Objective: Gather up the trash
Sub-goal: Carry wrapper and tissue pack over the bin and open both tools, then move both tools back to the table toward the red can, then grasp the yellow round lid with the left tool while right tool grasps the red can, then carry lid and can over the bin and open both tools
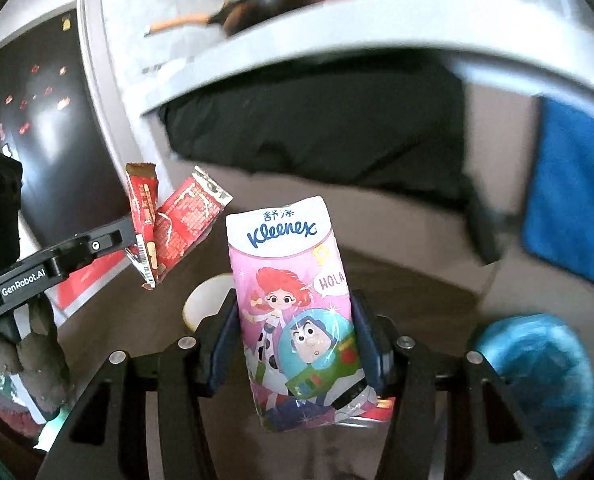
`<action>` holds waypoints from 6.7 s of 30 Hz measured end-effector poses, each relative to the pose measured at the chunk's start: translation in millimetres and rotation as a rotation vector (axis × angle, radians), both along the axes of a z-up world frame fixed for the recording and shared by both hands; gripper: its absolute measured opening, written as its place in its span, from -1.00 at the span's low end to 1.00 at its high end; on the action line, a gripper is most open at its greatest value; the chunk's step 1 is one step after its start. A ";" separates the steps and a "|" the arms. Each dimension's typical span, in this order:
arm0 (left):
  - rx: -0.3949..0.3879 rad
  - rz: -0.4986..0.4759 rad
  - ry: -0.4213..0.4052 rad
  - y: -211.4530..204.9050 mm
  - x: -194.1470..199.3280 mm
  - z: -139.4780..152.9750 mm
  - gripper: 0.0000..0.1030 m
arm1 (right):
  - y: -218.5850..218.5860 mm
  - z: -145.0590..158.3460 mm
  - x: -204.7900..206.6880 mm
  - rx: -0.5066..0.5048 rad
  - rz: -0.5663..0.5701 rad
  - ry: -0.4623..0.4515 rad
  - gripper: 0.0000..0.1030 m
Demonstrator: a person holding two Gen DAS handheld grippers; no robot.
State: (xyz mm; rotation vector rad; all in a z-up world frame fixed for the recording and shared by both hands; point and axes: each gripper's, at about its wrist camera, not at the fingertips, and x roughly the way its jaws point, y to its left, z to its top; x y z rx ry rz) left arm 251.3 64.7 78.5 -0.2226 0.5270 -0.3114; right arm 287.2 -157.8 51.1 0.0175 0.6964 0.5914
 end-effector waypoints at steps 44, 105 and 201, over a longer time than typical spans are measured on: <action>0.032 -0.314 0.221 -261.2 73.5 -80.3 -0.89 | -254.7 -78.5 10.6 0.071 -0.454 0.059 -0.03; -0.147 0.199 0.392 117.4 68.1 -161.6 0.27 | 8.5 -137.6 50.3 -0.083 -0.109 0.231 0.47; 0.135 -0.226 0.192 -253.9 72.9 -110.3 -0.68 | -249.8 -103.7 24.7 0.004 -0.432 0.074 0.45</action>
